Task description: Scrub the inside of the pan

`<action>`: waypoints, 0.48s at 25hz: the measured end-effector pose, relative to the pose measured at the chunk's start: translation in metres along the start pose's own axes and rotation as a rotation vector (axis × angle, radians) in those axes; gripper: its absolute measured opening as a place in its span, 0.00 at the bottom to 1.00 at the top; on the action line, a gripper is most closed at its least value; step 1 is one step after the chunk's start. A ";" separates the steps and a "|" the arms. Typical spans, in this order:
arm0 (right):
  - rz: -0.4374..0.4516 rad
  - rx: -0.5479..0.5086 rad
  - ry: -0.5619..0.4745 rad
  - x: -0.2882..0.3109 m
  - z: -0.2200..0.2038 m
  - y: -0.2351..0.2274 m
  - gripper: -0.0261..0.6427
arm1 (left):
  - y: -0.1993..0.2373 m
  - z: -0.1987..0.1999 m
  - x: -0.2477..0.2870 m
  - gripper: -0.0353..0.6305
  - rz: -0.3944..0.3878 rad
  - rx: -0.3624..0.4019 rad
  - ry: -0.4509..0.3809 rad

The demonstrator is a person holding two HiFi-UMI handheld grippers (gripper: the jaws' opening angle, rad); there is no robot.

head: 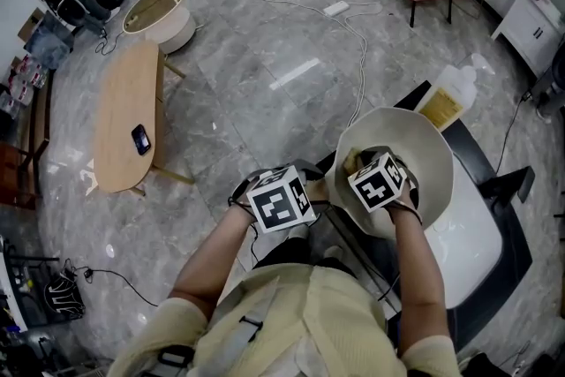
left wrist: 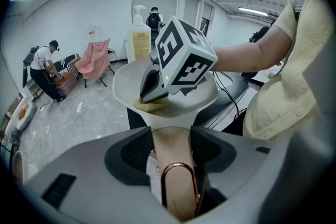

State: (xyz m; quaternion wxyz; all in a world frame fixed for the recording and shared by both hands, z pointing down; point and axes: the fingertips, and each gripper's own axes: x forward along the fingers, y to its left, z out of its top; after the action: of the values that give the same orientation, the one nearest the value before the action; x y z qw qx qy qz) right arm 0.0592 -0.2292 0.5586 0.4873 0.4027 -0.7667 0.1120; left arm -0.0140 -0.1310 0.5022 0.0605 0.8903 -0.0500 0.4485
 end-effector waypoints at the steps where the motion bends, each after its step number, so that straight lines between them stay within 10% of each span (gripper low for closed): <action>1: -0.010 0.007 -0.007 -0.002 0.000 -0.002 0.09 | 0.000 0.000 0.000 0.41 0.000 0.000 0.000; 12: -0.123 -0.177 0.000 -0.002 -0.013 -0.016 0.09 | 0.000 -0.002 0.000 0.41 -0.004 -0.001 -0.001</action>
State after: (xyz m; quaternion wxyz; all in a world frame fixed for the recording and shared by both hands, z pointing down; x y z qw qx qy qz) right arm 0.0805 -0.2311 0.5596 0.5269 0.4042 -0.7475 0.0138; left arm -0.0154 -0.1310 0.5030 0.0619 0.8907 -0.0486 0.4478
